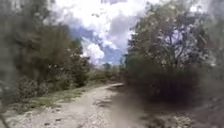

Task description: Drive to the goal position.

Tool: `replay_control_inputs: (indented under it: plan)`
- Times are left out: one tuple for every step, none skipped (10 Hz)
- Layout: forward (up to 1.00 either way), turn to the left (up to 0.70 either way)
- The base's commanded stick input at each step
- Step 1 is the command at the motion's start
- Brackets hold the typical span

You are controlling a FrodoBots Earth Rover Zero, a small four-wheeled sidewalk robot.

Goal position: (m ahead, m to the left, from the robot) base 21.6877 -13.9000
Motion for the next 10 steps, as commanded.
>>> replay_control_inputs:
  plan:
    - [0.70,0.00]
    - [0.70,0.00]
    - [0.70,0.00]
    - [0.70,0.00]
    - [0.70,0.00]
    - [0.70,0.00]
    - [0.70,0.00]
    - [0.70,0.00]
    - [0.70,0.00]
    - [0.70,0.00]
